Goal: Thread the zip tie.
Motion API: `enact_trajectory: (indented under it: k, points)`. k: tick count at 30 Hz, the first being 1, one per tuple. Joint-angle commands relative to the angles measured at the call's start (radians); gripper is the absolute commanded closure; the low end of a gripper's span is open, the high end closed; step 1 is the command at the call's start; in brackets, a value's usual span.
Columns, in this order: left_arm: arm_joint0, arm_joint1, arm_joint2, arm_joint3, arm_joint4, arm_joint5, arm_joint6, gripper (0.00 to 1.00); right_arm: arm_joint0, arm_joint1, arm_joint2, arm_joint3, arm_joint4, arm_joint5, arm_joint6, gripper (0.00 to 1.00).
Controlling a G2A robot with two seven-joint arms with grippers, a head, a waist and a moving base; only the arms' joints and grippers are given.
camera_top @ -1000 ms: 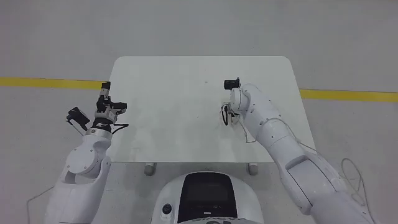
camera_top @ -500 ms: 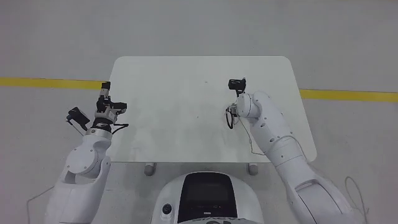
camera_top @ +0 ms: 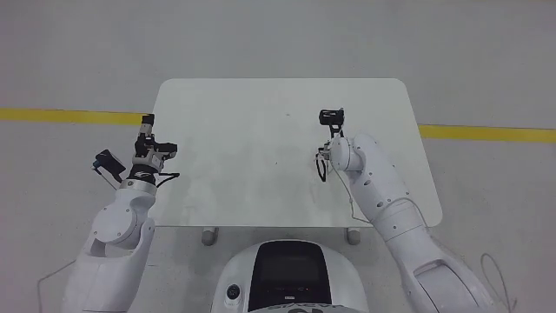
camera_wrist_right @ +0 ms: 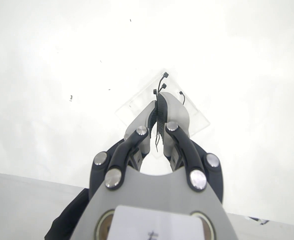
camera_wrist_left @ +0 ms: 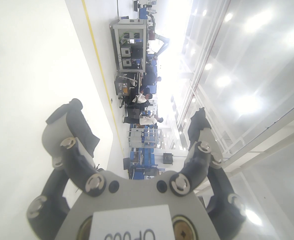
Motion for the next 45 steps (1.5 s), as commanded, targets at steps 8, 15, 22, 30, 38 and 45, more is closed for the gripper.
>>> enact_trajectory:
  k: [8, 15, 22, 30, 38, 45]
  points:
    - [0.0, 0.0, 0.0, 0.0, 0.0, 0.0, 0.0, 0.0, 0.031, -0.01, -0.021, 0.055, 0.003, 0.02, -0.053, 1.0]
    - [0.0, 0.0, 0.0, 0.0, 0.0, 0.0, 0.0, 0.0, 0.064, -0.026, -0.032, 0.13, 0.011, 0.02, -0.078, 1.0]
    - [0.0, 0.0, 0.0, 0.0, 0.0, 0.0, 0.0, 0.0, 0.083, -0.036, -0.031, 0.173, 0.023, 0.02, -0.099, 0.89]
    - [0.0, 0.0, 0.0, 0.0, 0.0, 0.0, 0.0, 0.0, 0.096, -0.042, -0.023, 0.193, 0.023, 0.02, -0.107, 0.81]
    - [0.0, 0.0, 0.0, 0.0, 0.0, 0.0, 0.0, 0.0, 0.077, -0.046, -0.012, 0.169, -0.006, 0.02, -0.101, 0.86]
    - [0.0, 0.0, 0.0, 0.0, 0.0, 0.0, 0.0, 0.0, 0.062, -0.052, 0.0, 0.168, -0.025, 0.02, -0.093, 0.87]
